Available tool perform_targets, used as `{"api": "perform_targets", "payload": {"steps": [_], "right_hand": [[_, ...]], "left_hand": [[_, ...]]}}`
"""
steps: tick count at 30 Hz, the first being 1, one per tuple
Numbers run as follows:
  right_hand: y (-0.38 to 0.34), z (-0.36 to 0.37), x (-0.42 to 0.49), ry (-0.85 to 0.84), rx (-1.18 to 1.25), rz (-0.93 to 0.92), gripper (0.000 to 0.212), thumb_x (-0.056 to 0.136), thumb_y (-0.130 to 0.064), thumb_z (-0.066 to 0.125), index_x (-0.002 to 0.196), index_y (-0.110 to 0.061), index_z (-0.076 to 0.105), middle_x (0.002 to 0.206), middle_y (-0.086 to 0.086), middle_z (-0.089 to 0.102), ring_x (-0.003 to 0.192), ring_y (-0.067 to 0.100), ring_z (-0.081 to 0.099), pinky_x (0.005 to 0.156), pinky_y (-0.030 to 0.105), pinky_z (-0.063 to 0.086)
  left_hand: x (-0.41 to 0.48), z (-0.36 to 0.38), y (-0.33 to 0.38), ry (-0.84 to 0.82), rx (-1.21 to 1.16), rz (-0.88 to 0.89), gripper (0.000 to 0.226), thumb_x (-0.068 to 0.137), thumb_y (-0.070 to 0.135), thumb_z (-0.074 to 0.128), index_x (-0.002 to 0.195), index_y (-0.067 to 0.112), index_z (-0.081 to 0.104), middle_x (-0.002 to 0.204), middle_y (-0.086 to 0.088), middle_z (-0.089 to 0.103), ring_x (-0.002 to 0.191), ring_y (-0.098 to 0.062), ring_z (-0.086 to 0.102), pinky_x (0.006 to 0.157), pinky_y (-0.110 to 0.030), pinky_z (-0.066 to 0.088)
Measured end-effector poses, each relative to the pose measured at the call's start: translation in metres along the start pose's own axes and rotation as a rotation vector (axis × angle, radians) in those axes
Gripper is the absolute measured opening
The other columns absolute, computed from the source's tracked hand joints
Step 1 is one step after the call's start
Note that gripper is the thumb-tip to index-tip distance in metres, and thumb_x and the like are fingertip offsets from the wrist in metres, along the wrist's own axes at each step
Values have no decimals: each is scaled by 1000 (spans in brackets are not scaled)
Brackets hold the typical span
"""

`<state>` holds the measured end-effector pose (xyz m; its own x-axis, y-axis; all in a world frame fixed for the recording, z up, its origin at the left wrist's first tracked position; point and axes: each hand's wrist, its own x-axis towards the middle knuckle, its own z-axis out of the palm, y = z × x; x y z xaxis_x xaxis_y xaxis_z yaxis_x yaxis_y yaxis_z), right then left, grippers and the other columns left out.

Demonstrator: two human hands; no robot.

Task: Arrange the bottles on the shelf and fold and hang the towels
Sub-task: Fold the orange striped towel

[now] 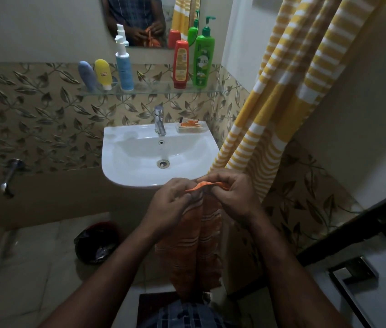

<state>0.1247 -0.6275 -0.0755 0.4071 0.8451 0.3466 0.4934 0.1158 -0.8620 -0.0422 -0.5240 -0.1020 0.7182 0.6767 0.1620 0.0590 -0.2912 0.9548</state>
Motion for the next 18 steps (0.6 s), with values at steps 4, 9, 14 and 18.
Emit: {"api": "perform_targets", "payload": {"steps": [4, 9, 14, 18], "right_hand": [[-5, -6, -3, 48, 3, -31, 30, 80, 12, 73, 92, -13, 84, 91, -8, 79, 91, 8, 75, 81, 18, 55], [-8, -14, -3, 8, -59, -92, 33, 78, 14, 65, 95, -8, 82, 95, -2, 79, 94, 11, 75, 83, 23, 56], [-8, -17, -5, 57, -50, -73, 32, 75, 5, 63, 96, -9, 83, 97, 1, 80, 96, 17, 76, 86, 35, 60], [-8, -17, -8, 119, 44, 19, 25, 80, 8, 77, 93, -13, 83, 94, 2, 80, 91, 18, 76, 81, 34, 60]], "left_hand": [[-1, 5, 0, -60, -47, 65, 28, 89, 46, 65, 103, 27, 80, 118, 18, 69, 119, -8, 65, 100, -31, 52], [-1, 6, 3, -196, -154, -4, 16, 88, 39, 68, 95, 34, 82, 127, 15, 68, 99, -1, 67, 75, -16, 48], [2, 0, 15, -253, -322, -62, 13, 97, -3, 62, 90, -5, 73, 84, 10, 72, 65, 4, 62, 59, -10, 45], [6, 2, 14, -96, -299, -55, 8, 87, 1, 77, 85, 7, 83, 105, 12, 75, 84, -4, 68, 53, -15, 46]]}}
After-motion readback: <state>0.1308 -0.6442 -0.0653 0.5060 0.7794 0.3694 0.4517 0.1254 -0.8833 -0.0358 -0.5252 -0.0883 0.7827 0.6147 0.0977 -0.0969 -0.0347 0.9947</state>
